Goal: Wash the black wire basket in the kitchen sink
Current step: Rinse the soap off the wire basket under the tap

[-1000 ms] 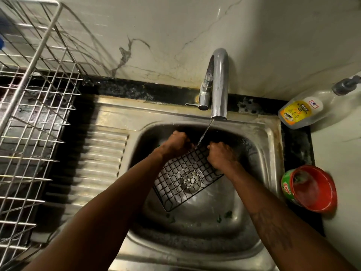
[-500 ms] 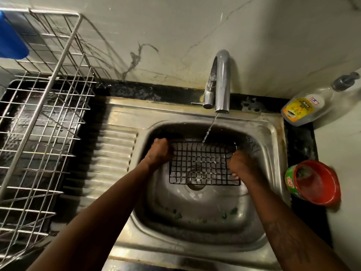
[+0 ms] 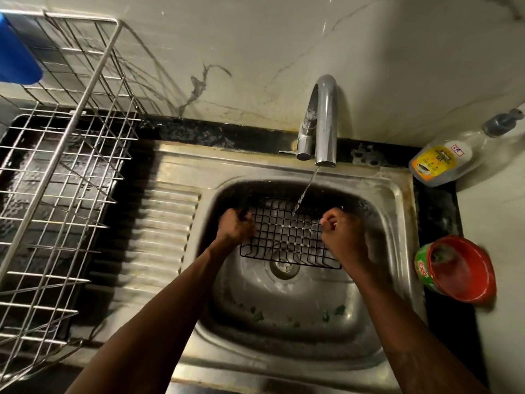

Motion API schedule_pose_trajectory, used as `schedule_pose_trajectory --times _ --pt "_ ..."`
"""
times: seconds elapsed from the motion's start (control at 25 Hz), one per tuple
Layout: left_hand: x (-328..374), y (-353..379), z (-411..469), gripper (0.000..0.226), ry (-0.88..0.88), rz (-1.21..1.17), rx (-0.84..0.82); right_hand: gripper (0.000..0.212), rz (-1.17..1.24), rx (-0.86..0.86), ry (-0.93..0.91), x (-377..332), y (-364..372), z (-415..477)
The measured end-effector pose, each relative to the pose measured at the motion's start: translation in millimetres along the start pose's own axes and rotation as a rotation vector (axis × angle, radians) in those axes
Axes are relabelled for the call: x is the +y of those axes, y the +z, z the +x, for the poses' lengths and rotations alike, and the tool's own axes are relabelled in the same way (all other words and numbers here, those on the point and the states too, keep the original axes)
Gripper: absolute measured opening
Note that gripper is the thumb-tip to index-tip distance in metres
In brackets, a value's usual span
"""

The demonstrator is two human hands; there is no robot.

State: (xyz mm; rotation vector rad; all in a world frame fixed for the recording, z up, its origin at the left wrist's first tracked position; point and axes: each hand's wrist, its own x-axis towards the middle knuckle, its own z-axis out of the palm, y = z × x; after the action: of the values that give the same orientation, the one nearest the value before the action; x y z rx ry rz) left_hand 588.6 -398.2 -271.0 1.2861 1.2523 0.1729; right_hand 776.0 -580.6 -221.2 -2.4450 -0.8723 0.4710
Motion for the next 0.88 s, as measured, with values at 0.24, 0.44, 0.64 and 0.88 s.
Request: schedule_pose_trajectory --times 0.24,0.44,0.64,0.88 --pt "-10.2 25.9 -33.8 0.023 0.136 0.002 0.293 0.027 0.736 -0.318 0.511 -10.5 68.7 44.0" --pt "-2.1 32.0 -42.8 0.034 0.176 0.075 0.419 0.02 0.977 -0.667 0.57 -22.4 92.9 36.9" --pt "-5.8 25.5 -34.5 0.036 0.253 0.007 0.445 0.026 0.768 -0.86 0.5 -20.2 105.9 46.4" --pt "-8.8 28.3 -17.5 0.042 0.222 -0.015 0.445 0.022 0.952 -0.455 0.43 -30.1 116.8 59.4"
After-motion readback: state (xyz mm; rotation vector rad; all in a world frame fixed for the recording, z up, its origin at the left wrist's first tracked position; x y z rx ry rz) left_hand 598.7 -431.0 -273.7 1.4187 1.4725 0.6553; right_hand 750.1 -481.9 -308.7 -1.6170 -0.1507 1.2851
